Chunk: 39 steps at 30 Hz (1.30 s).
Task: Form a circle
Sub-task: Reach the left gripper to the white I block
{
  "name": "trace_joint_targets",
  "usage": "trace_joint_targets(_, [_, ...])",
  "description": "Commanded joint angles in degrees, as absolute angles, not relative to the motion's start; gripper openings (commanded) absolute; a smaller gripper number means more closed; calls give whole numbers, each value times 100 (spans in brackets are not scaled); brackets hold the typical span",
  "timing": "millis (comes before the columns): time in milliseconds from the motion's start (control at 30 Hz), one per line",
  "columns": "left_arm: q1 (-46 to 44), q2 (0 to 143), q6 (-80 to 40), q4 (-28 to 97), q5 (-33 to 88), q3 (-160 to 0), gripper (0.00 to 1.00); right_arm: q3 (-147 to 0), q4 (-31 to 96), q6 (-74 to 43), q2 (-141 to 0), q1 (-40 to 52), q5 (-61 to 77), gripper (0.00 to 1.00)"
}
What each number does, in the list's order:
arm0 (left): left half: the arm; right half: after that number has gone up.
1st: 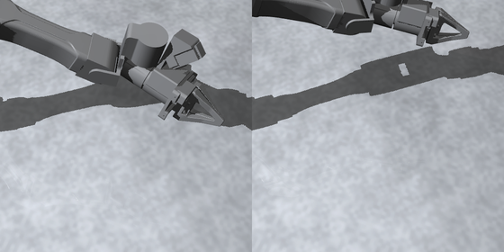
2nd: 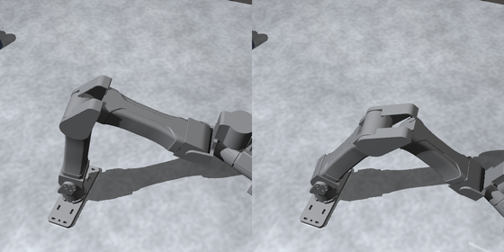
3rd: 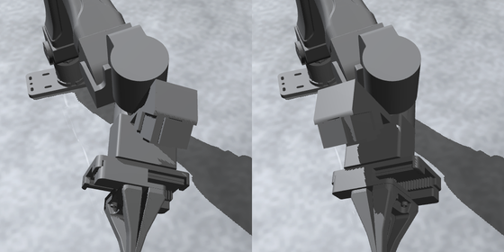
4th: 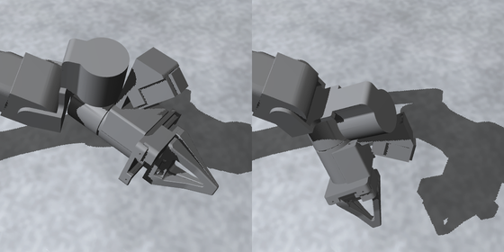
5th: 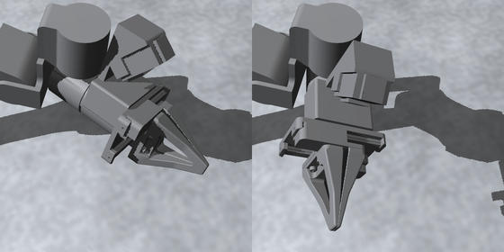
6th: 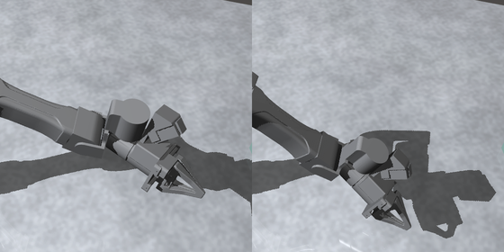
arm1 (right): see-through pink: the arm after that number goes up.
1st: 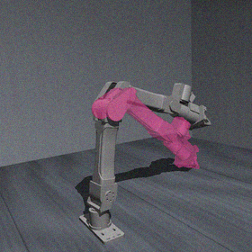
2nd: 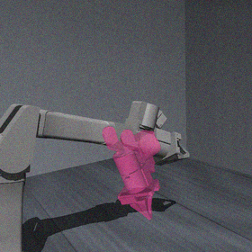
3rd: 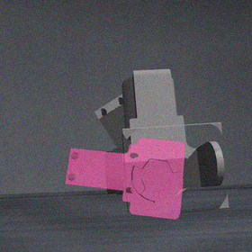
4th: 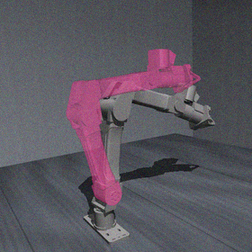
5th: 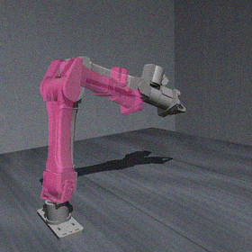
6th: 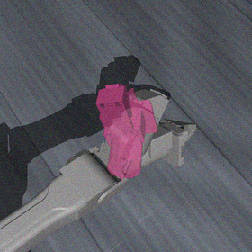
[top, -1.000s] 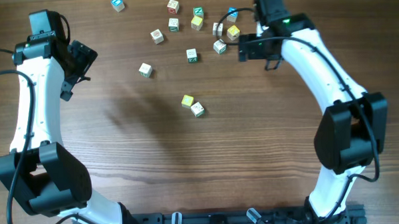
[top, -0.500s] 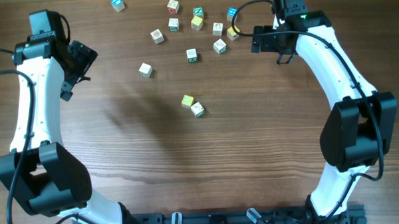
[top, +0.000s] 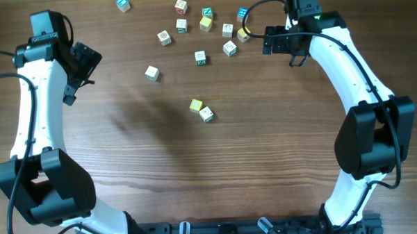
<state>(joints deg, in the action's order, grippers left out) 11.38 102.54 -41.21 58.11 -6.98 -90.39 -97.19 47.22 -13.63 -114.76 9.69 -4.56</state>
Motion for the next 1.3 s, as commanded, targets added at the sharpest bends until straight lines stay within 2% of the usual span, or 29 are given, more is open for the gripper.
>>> trace_joint_targets(0, [1153, 10254, -4073, 5813, -711, -9043, 100, -9776, 4696, -1310, -11487, 989, -517, 100])
trace_joint_targets(167, [1153, 10254, -4289, 4670, -513, -9043, 100, -9776, 4694, -1310, -11487, 989, -517, 100])
trace_joint_targets(333, [1103, 10296, -4287, 4431, 436, -9043, 100, -9776, 4694, -1308, -11487, 989, -517, 100])
trace_joint_targets(367, [998, 10370, -4265, 4431, 526, -9032, 89, -9776, 4694, -1310, -11487, 989, -519, 100])
trace_joint_targets(400, [910, 10431, -4200, 4431, 508, -9032, 70, -9776, 4694, -1310, -11487, 989, -517, 100])
trace_joint_targets(433, [766, 10543, -4042, 4431, 484, -9032, 59, -9776, 4694, -1310, -11487, 989, -517, 100])
trace_joint_targets(500, [449, 10816, -3918, 4434, 362, -9028, 53, -9776, 4694, -1310, -11487, 989, -517, 100])
trace_joint_targets(533, [183, 11096, -3920, 4431, 158, -9028, 47, -9776, 4694, -1310, -11487, 989, -517, 100])
trace_joint_targets(600, [-27, 11356, -3922, 4348, 78, -9028, 47, -9776, 4694, -1310, -11487, 989, -519, 100])
trace_joint_targets(633, [-121, 11478, -3922, 4285, 80, -9028, 50, -9776, 4694, -1310, -11487, 989, -517, 100])
trace_joint_targets(667, [-228, 11568, -3924, 4261, 84, -9028, 59, -9776, 4694, -1310, -11487, 989, -517, 100])
trace_joint_targets(700, [-296, 11596, -3927, 4265, 148, -9028, 61, -9776, 4694, -1310, -11487, 989, -517, 100])
trace_joint_targets(733, [-370, 11611, -3927, 4250, 134, -9026, 58, -9776, 4694, -1310, -11487, 989, -517, 100])
trace_joint_targets(867, [-668, 11891, -3922, 3970, 10, -9024, 61, -9776, 4694, -1310, -11487, 989, -517, 100])
trace_joint_targets(1067, [-792, 12210, -3924, 4040, -270, -9021, 60, -9776, 4694, -1310, -11487, 989, -517, 100])
trace_joint_targets(1267, [-792, 12217, -3944, 3999, -504, -9021, 66, -9776, 4692, -1310, -11487, 989, -519, 100])
